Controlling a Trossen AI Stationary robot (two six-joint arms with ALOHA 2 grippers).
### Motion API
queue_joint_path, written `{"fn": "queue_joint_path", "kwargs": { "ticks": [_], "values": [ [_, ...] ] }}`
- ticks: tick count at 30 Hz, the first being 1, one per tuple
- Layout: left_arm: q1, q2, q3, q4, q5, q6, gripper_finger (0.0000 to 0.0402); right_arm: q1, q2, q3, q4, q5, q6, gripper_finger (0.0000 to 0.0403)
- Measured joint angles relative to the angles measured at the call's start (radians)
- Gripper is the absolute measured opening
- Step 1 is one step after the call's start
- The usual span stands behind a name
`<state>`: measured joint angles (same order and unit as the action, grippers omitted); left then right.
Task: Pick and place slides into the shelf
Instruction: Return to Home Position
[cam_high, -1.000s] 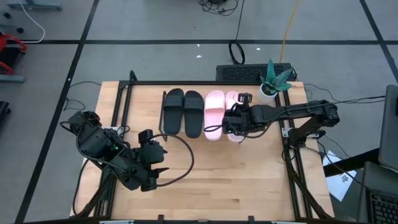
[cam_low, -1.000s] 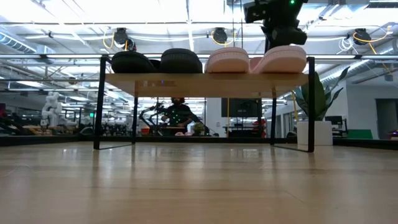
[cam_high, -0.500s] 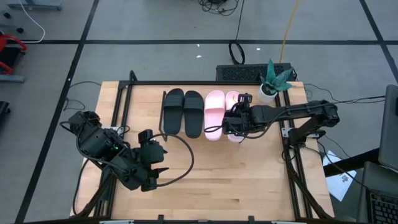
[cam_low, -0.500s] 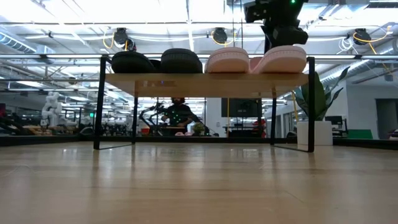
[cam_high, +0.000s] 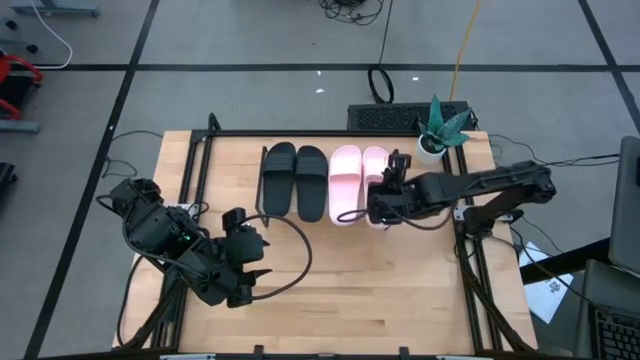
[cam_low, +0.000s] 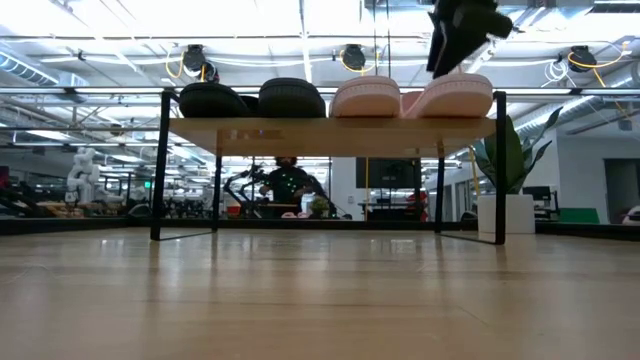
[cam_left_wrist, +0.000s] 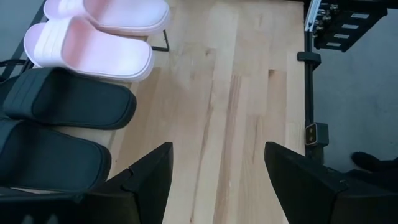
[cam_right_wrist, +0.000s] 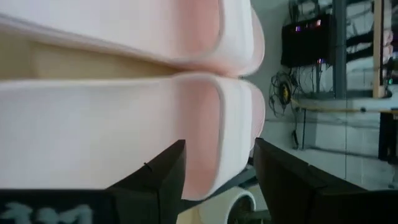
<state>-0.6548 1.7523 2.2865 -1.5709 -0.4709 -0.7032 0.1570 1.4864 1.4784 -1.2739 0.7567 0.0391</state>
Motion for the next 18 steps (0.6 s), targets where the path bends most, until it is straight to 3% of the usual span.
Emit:
{"fn": "queue_joint_path", "kwargs": {
  "ticks": [4,7,12,15,18],
  "values": [
    [0.0,-0.002,0.0,0.0,0.002,0.054,0.0253,0.065,-0.027,0.021,-0.001,-0.003,0.001,0.0179],
    [-0.009,-0.022,0.0,0.0,0.062,0.094,0.0253,0.133,-0.053,0.043,0.0,-0.002,0.055,0.0178],
    [-0.057,-0.067,0.0,0.0,0.137,-0.054,0.0253,0.256,-0.132,0.057,0.002,-0.002,0.226,0.0178],
    [-0.129,-0.081,0.0,0.002,0.129,-0.099,0.0253,0.316,-0.191,0.058,-0.002,-0.003,0.383,0.0177],
    [-0.228,-0.073,-0.002,0.005,0.065,-0.126,0.0253,0.36,-0.249,0.058,-0.013,-0.1,0.525,0.0178]
  ]
}}
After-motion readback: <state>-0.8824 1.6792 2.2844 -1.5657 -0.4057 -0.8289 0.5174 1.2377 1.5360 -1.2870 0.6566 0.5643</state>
